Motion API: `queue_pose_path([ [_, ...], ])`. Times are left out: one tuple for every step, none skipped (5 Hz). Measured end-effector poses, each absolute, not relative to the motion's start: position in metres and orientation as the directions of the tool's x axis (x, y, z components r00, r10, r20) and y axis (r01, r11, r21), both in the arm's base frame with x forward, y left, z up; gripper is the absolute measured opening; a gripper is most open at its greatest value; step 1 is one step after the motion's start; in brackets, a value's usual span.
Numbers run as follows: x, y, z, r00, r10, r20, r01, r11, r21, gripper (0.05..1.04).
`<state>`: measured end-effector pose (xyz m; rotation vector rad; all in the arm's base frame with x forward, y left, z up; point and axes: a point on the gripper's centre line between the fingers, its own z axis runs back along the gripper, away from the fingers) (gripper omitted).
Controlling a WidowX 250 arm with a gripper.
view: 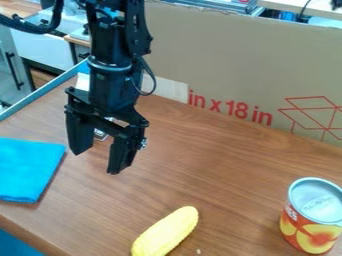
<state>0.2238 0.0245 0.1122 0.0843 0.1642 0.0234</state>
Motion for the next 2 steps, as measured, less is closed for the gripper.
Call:
queue_pose_path([
  [0.222, 0.023, 0.108, 0.983, 0.028, -0.183, -0.013, 0.997, 0.081, 1.002],
  [0.238, 0.045, 0.127, 0.993, 0.023, -0.118, -0.019, 0.999, 0.031, 1.002],
])
